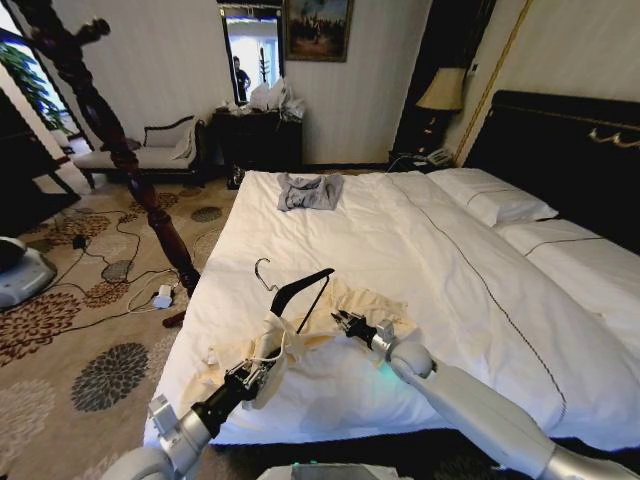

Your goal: Pick up the clothes from the bed and hang them on the clothes hanger.

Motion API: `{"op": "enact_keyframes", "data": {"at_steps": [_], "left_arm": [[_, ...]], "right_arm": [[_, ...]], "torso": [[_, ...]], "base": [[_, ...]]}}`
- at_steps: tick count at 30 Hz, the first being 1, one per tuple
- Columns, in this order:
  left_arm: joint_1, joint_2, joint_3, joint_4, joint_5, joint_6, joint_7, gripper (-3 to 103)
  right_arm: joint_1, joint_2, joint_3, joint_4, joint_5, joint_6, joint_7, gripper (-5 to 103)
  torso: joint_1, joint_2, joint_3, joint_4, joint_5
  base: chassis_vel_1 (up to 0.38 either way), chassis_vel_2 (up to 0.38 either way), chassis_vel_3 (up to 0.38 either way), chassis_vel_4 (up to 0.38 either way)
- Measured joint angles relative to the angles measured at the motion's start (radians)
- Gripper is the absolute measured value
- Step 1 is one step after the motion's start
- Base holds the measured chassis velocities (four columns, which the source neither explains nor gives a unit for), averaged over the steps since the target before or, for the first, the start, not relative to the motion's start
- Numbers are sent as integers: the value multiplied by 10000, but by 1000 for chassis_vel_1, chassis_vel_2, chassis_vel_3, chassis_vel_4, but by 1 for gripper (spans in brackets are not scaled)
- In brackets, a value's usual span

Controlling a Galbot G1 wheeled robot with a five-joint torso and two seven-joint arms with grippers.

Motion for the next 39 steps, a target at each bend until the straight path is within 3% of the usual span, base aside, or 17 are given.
{"op": "enact_keyframes", "data": {"at_steps": [4, 12, 18, 31, 39], "left_arm": [[11, 5, -16, 0, 1, 0, 3, 20], [-3, 84, -72, -41, 1, -7, 31, 20], [27, 225, -243, -227, -35, -13, 101, 20], [1295, 694, -1733, -534, 374, -38, 1490, 20], [1271, 689, -2123, -433, 409, 150, 1222, 20]], "right_arm": [[-47, -67, 79, 171, 5, 12, 86, 1], [210, 49, 527, 360, 234, 43, 549, 0], [1212, 210, 754, 294, 733, 36, 796, 0], [3183, 354, 627, -238, 1900, -31, 838, 0], [3216, 86, 1036, 543, 1924, -16, 1103, 0]], "torso": [[0, 1, 0, 0, 0], [0, 0, 0, 1, 0], [0, 0, 0, 0, 0], [1, 0, 1, 2, 0], [1, 0, 0, 1, 0]], "base": [[0, 0, 0, 0], [0, 0, 0, 0], [0, 0, 0, 0], [0, 0, 0, 0], [0, 0, 0, 0]]}}
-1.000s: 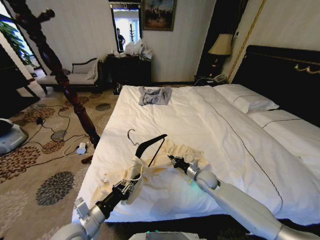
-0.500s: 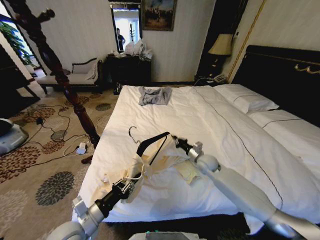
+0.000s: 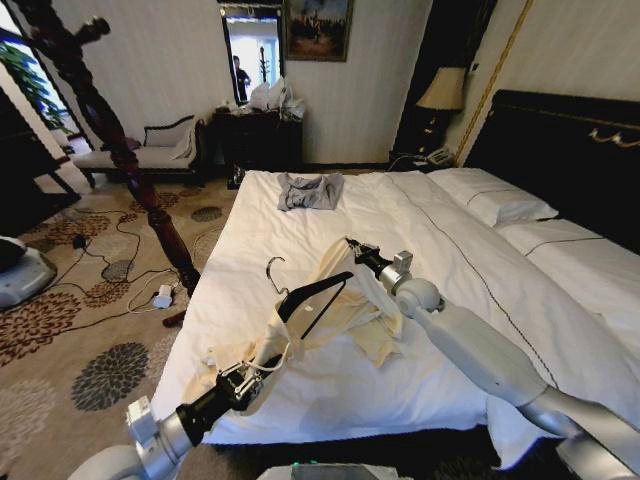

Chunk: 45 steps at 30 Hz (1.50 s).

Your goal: Pick up the clothes from the bed and hang them on the clothes hanger.

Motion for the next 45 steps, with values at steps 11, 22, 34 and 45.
{"op": "enact_keyframes", "data": {"at_steps": [11, 22, 34, 45], "left_arm": [[-1374, 515, 582, 336, -517, 526, -860, 20], [-4407, 2122, 1137, 512, -2641, 1087, -1440, 20], [-5738, 2726, 1873, 1166, -3547, 1318, -1568, 20], [-7806, 2985, 2885, 1749, -3768, 1311, -1786, 20]], "right_arm": [[-525, -801, 587, 1925, 367, -185, 400, 0], [-734, -907, 950, 3503, 1263, -617, 906, 0], [-612, -1074, 1557, 4657, 2403, -889, 1397, 0], [-522, -808, 1304, 5635, 3298, -1121, 1757, 0]], "torso": [[-1, 0, 0, 0, -3], [0, 0, 0, -2, 0], [0, 0, 0, 0, -1], [0, 0, 0, -2, -1]], "base": [[0, 0, 0, 0], [0, 0, 0, 0], [0, 0, 0, 0], [0, 0, 0, 0]]}}
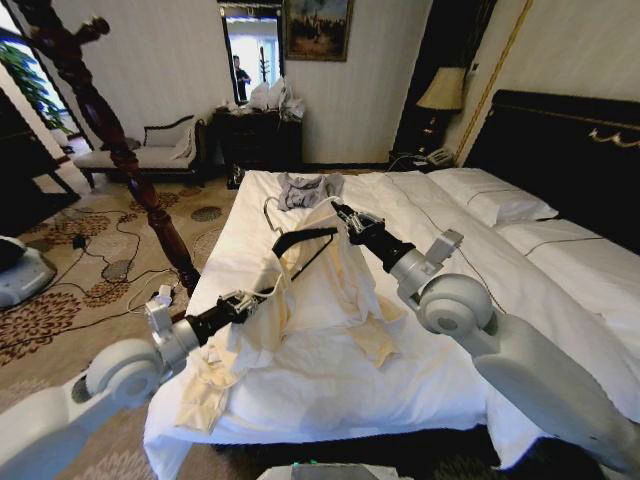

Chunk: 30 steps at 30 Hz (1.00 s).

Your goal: Pick up the clothes from the bed and hang them on the clothes hanger.

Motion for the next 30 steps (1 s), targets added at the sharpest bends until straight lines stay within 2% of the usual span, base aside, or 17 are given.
{"op": "enact_keyframes", "data": {"at_steps": [1, 6, 10, 21, 26, 30], "left_arm": [[-152, 9, 96, 36, -18, -17, -63, 20], [-304, 13, 153, 37, -10, -72, -281, 20], [-239, 37, -57, -104, -92, -144, -364, 20], [-224, 285, -759, -682, -574, -333, -562, 20], [-433, 787, -1065, -1059, -1013, -355, -606, 20], [-557, 897, -1195, -1148, -1176, -404, -661, 20]], "right_arm": [[35, 41, -3, 81, 135, -19, 38, 0], [207, 273, -104, 395, 651, -109, 156, 0], [113, 272, -145, 536, 658, -143, 168, 0], [-240, 529, -787, 747, -671, -334, -216, 0], [-132, 478, -922, 675, -1124, -349, -536, 0], [-189, 458, -932, 611, -1405, -348, -677, -2]], "torso": [[0, 0, 0, -6, 0], [0, 0, 0, 5, 0], [-1, 0, 0, 4, -1], [-2, 0, 0, 2, 2], [-2, 0, -1, 1, 1], [-2, 0, 0, 1, 2]], "base": [[0, 0, 0, 0], [0, 0, 0, 0], [0, 0, 0, 0], [0, 0, 0, 0], [0, 0, 0, 0], [0, 0, 0, 0]]}}
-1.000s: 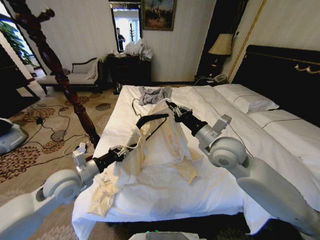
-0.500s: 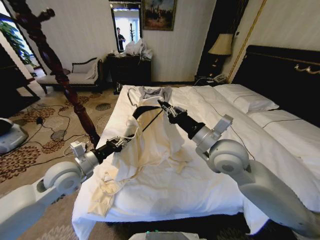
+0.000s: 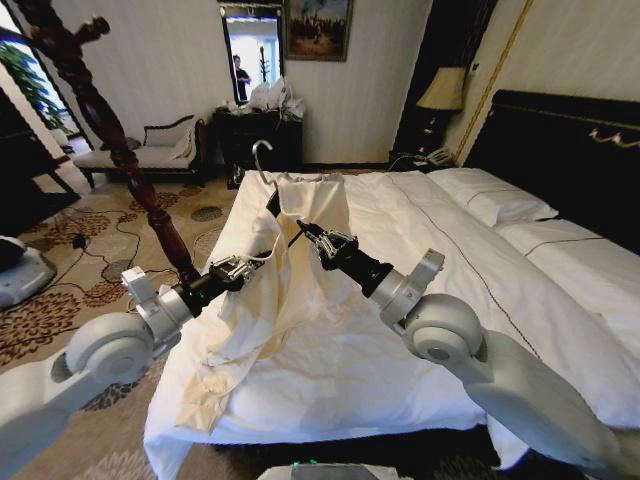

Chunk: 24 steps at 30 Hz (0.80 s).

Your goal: Pick up the clothes from the bed and hang them on the clothes hanger.

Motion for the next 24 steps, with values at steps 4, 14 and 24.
{"op": "enact_keyframes", "data": {"at_steps": [4, 14, 24], "left_arm": [[-98, -7, -33, -10, -69, -39, -43, 20], [35, -185, -113, -62, 105, -51, -53, 20], [-6, -263, -267, 193, 275, -82, -32, 20]], "right_arm": [[-140, -70, -68, 22, -276, 28, -118, 12], [-272, -500, -4, 200, -371, 154, -488, 44], [-1089, -1102, 624, 589, -342, 380, -574, 82]], "torso": [[1, 0, 0, 1, 0], [0, 0, 0, 1, -1], [0, 0, 0, -1, 0]], "base": [[0, 0, 0, 0], [0, 0, 0, 0], [0, 0, 0, 0]]}}
